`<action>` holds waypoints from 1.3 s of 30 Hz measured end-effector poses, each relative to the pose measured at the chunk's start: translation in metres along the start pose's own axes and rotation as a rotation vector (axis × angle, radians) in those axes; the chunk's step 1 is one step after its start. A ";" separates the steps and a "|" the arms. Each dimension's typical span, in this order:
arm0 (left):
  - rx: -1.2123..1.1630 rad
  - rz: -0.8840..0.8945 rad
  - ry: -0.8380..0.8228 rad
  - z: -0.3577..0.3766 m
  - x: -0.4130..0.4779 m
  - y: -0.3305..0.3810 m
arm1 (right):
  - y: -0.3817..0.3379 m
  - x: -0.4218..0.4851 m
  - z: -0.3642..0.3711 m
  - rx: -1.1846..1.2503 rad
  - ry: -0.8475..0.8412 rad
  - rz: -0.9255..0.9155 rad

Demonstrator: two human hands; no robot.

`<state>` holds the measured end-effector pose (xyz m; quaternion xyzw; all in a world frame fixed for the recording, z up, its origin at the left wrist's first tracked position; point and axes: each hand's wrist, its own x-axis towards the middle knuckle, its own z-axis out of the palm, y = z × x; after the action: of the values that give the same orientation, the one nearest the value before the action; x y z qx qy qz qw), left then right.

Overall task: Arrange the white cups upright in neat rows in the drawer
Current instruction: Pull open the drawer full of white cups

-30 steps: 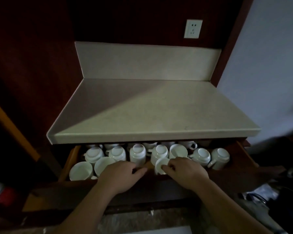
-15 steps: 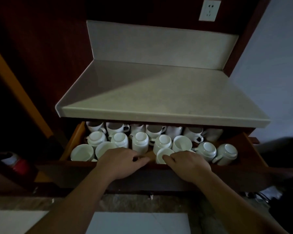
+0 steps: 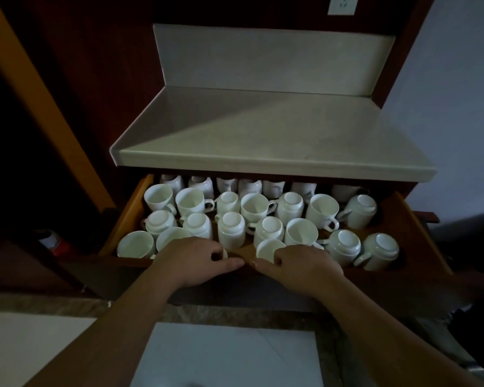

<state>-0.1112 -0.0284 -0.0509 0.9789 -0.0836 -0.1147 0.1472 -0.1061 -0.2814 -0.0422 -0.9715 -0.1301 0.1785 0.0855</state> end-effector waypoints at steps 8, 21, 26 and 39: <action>-0.024 -0.018 -0.020 0.005 -0.026 0.006 | -0.004 -0.026 0.006 0.021 -0.014 -0.015; -0.070 -0.023 -0.071 0.015 -0.061 0.014 | -0.010 -0.058 0.019 0.019 -0.047 -0.012; -0.085 -0.037 -0.087 0.019 -0.072 0.015 | -0.013 -0.068 0.025 0.040 -0.067 -0.013; -0.267 -0.085 -0.163 0.002 -0.074 0.006 | -0.015 -0.067 0.006 0.139 -0.259 -0.098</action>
<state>-0.1837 -0.0199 -0.0362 0.9407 -0.0378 -0.2100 0.2637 -0.1717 -0.2856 -0.0230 -0.9246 -0.1747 0.3063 0.1438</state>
